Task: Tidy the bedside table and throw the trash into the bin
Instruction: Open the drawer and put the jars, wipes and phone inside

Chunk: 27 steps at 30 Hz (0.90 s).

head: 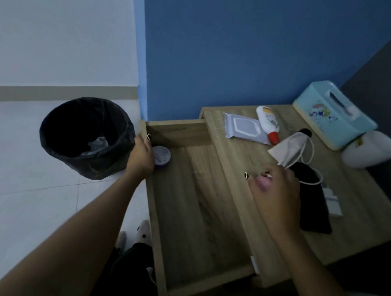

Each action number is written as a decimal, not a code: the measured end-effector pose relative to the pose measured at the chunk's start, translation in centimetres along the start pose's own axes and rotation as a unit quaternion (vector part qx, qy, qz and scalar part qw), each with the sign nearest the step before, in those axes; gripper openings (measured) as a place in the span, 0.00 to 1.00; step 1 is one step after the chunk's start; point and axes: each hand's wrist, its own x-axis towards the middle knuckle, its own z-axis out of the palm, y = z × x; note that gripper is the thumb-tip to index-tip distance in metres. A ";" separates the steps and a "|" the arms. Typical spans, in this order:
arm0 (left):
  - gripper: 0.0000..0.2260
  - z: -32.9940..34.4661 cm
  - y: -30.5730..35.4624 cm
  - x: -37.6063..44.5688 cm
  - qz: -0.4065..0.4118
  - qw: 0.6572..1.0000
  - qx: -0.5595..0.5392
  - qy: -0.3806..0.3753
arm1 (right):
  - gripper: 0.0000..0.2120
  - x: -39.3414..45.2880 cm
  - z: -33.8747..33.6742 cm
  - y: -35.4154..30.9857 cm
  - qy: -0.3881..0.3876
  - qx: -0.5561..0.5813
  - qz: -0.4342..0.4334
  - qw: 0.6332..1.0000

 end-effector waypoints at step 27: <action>0.20 -0.1 0.0 0.0 -0.010 1.000 -0.013 -0.010 | 0.24 -2.0 1.2 3.4 0.007 -0.017 -0.011 1.000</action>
